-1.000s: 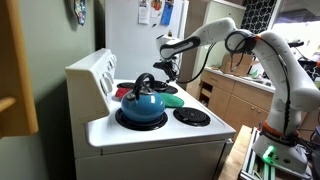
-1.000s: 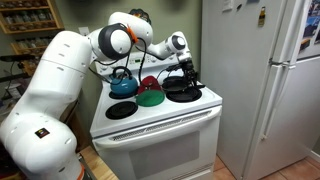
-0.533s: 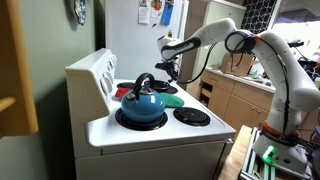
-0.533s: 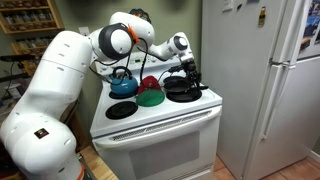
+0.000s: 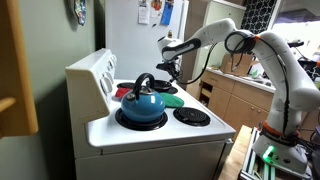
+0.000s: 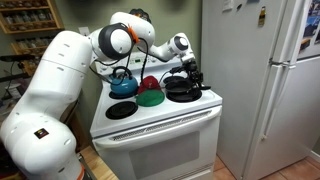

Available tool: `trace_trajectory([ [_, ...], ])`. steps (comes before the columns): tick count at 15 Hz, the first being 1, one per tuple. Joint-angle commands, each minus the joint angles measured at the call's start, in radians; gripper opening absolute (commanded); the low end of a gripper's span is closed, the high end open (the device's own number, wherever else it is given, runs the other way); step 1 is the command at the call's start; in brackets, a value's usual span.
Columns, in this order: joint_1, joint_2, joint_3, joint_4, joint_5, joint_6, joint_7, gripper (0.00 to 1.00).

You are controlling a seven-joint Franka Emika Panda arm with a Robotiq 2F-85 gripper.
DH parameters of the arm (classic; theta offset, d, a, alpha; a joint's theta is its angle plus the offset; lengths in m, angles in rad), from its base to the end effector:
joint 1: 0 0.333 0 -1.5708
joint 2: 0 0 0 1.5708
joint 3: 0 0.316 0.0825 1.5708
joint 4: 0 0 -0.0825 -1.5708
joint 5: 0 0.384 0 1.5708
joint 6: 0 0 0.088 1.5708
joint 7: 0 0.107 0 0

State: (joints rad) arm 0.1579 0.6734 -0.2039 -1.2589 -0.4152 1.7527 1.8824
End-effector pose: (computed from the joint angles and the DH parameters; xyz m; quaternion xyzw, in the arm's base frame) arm 0.7197 -0.0336 0.3677 0.6042 -0.7482 0.1593 0.2229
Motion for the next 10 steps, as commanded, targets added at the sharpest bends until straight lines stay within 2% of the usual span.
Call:
trace_trajectory([
  [1,0.001,-0.013,-0.004,-0.015,-0.04,-0.032,-0.002,0.08],
  [10,-0.005,-0.009,-0.005,-0.024,-0.07,-0.037,0.006,0.08],
])
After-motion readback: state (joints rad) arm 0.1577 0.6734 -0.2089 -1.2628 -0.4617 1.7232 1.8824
